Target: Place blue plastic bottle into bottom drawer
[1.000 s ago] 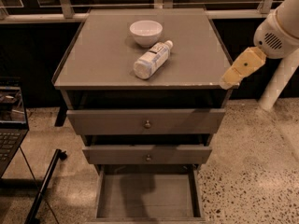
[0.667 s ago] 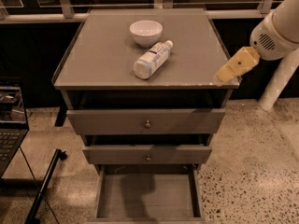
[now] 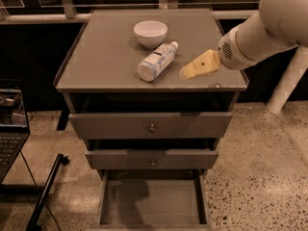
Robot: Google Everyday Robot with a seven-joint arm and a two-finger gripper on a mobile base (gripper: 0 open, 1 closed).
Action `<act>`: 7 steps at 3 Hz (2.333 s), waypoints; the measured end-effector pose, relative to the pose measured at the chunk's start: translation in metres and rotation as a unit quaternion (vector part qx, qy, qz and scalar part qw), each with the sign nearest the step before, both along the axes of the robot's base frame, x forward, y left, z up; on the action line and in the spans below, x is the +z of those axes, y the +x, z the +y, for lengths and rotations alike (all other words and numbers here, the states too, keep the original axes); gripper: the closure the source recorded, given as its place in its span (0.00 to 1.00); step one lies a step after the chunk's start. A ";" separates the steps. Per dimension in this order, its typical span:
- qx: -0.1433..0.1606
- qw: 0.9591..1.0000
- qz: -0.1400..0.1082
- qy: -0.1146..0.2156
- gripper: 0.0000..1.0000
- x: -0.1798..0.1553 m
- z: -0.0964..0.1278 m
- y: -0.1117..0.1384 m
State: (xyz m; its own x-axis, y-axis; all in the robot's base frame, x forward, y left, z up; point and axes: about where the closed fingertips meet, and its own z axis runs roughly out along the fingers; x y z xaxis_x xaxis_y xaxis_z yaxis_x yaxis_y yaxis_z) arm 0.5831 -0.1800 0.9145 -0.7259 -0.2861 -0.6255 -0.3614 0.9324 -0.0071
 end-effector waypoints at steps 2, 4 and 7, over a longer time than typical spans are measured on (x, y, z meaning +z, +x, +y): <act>-0.025 0.999 -0.005 0.021 0.00 0.005 0.001 0.003; 0.025 0.997 -0.019 0.071 0.00 -0.004 0.048 0.026; 0.064 0.994 -0.056 0.065 0.00 -0.016 0.162 0.104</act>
Offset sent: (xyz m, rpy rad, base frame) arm 0.0041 0.0009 0.0049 0.0452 -0.0119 -0.0512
